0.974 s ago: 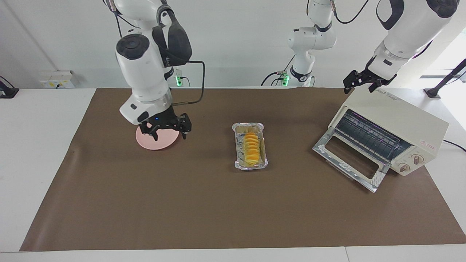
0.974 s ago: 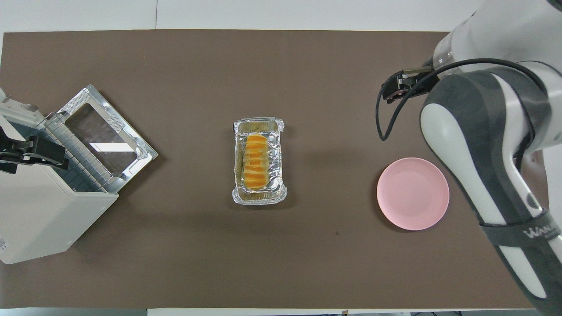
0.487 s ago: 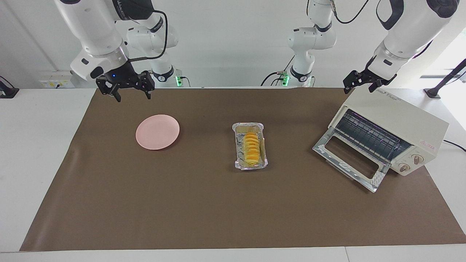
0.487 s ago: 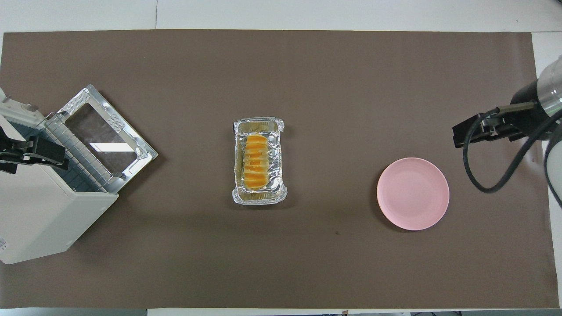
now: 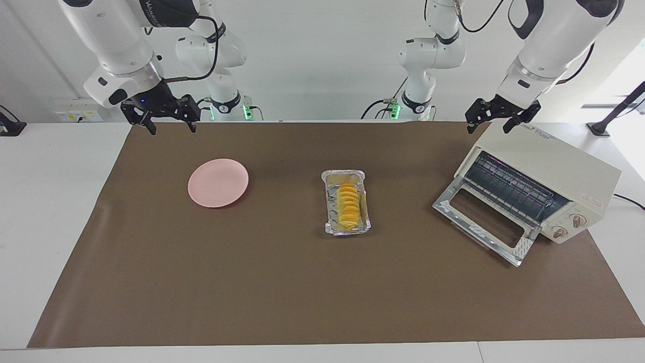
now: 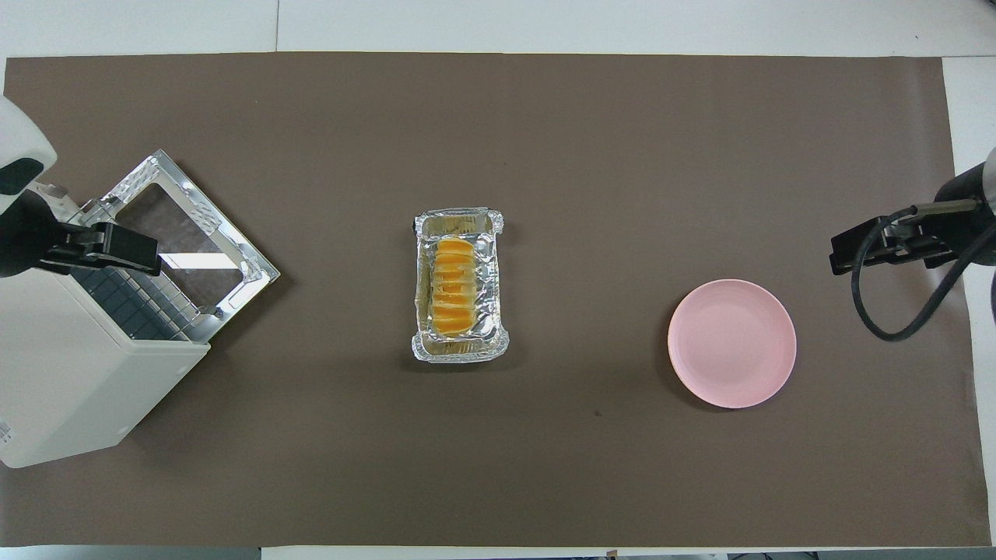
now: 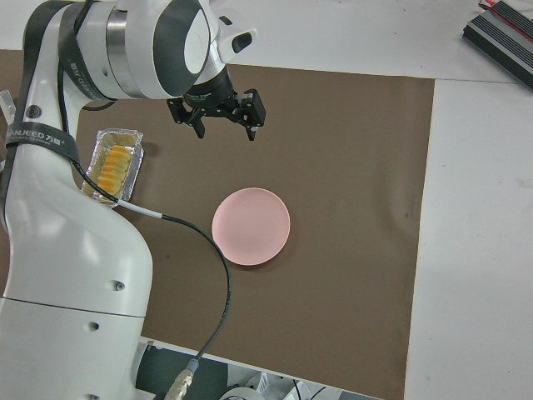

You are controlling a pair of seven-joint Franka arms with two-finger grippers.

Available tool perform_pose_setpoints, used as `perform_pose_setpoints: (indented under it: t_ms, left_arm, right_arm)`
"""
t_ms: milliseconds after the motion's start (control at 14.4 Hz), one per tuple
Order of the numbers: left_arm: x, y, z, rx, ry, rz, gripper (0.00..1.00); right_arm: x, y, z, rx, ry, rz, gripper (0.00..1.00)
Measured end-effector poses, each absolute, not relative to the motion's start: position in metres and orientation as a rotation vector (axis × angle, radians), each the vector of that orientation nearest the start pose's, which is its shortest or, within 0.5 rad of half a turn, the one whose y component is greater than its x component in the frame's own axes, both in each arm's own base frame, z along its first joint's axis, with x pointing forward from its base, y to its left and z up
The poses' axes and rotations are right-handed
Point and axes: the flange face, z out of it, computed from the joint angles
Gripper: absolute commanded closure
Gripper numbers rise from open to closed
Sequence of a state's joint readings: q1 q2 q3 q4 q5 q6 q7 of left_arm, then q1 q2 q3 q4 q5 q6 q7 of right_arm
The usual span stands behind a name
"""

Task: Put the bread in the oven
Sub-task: 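Reach the left gripper to the foil tray and grasp its edge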

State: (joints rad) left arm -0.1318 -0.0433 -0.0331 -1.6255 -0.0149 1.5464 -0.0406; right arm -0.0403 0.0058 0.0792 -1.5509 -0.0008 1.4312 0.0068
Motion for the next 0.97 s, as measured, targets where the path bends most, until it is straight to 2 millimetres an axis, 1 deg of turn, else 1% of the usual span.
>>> perform_pose_setpoints:
  t_ms: [70, 209, 348, 418, 487, 626, 696, 766, 835, 974]
  left_arm:
    - [0.529, -0.116, 0.621, -3.153, 0.229, 0.022, 0.00]
    - [0.523, -0.175, 0.616, -3.166, 0.209, 0.017, 0.00]
    - [0.524, -0.239, 0.599, -3.192, 0.128, 0.046, 0.00]
    - [0.530, -0.268, 0.586, -3.212, 0.072, 0.064, 0.00]
    - [0.538, -0.296, 0.568, -3.227, 0.022, 0.067, 0.00]
    - [0.552, -0.356, 0.523, -3.249, -0.054, 0.024, 0.00]
    - [0.554, -0.379, 0.497, -3.249, -0.070, 0.015, 0.00]
    - [0.555, -0.394, 0.474, -3.243, -0.076, 0.022, 0.00]
    - [0.556, -0.401, 0.455, -3.242, -0.076, 0.027, 0.00]
    - [0.552, -0.412, 0.430, -3.245, -0.065, 0.020, 0.00]
  right_arm:
    - [0.540, 0.017, 0.620, -3.138, -0.038, 0.195, 0.00]
    - [0.536, 0.011, 0.628, -3.137, -0.023, 0.200, 0.00]
    - [0.529, 0.006, 0.642, -3.138, -0.006, 0.186, 0.00]
    - [0.527, 0.004, 0.649, -3.138, 0.001, 0.180, 0.00]
    - [0.525, 0.003, 0.654, -3.136, 0.004, 0.176, 0.00]
    - [0.523, 0.003, 0.657, -3.133, -0.004, 0.176, 0.00]
    - [0.523, 0.003, 0.657, -3.132, -0.010, 0.176, 0.00]
    - [0.523, 0.003, 0.657, -3.132, -0.012, 0.176, 0.00]
    - [0.523, 0.003, 0.657, -3.132, -0.013, 0.176, 0.00]
    - [0.523, 0.003, 0.657, -3.131, -0.022, 0.177, 0.00]
